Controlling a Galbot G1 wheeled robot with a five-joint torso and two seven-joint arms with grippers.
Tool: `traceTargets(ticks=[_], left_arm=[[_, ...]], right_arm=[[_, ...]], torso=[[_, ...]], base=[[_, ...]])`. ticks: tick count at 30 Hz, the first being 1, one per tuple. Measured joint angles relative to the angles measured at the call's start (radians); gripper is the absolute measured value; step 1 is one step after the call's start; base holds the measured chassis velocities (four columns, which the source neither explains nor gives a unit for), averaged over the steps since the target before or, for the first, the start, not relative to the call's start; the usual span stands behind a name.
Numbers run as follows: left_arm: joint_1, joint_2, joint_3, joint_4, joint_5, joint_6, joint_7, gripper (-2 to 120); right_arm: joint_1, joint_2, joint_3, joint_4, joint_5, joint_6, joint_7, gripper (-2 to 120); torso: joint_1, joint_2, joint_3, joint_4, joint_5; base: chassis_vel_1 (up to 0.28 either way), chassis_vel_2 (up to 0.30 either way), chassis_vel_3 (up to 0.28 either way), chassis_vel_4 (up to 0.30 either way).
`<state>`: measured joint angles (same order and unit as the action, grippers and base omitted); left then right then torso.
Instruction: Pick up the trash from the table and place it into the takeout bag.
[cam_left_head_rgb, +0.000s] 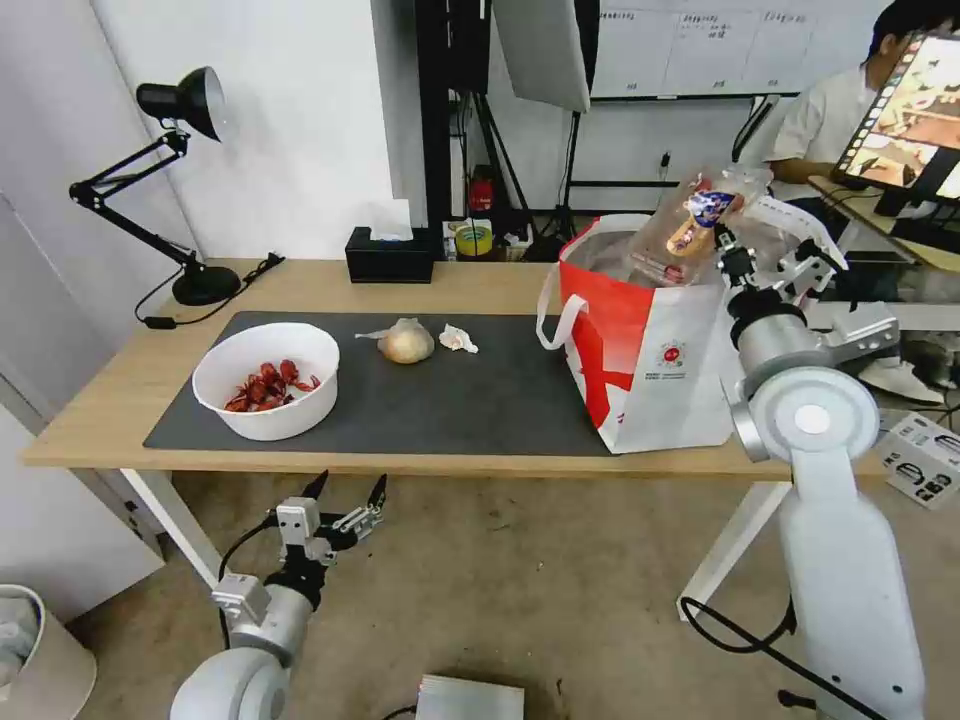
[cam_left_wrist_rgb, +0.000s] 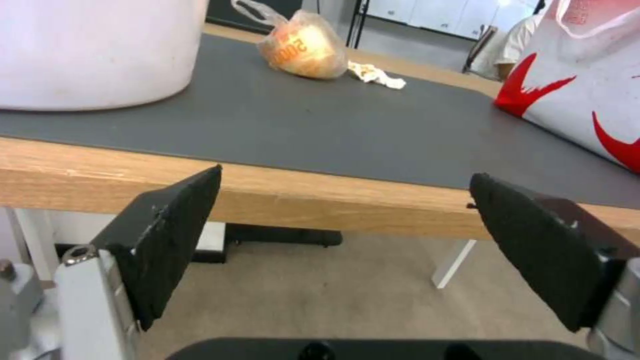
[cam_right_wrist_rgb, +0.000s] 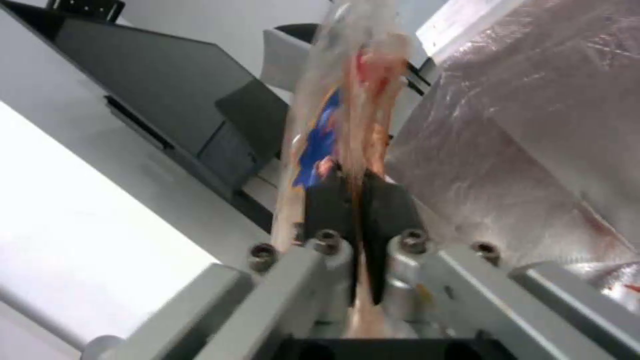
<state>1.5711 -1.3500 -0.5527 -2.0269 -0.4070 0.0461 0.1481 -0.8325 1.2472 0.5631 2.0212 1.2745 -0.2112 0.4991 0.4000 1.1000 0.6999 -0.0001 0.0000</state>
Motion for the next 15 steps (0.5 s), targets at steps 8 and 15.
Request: traceTargets(ticks=[8, 15], left_arm=[[0.002, 0.000, 0.002, 0.000, 0.001, -0.001, 0.002, 100], [0.002, 0.000, 0.002, -0.002, 0.002, -0.002, 0.002, 100]], right_arm=[[-0.017, -0.006, 0.017, 0.012, 0.008, -0.007, -0.001, 37], [-0.028, -0.012, 0.020, 0.039, 0.029, -0.019, -0.002, 59]], torso=[[0.000, 0.000, 0.000, 0.0001, 0.0000], [0.000, 0.000, 0.000, 0.0001, 0.0000]], base=[[0.000, 0.000, 0.000, 0.000], [0.000, 0.000, 0.000, 0.000]])
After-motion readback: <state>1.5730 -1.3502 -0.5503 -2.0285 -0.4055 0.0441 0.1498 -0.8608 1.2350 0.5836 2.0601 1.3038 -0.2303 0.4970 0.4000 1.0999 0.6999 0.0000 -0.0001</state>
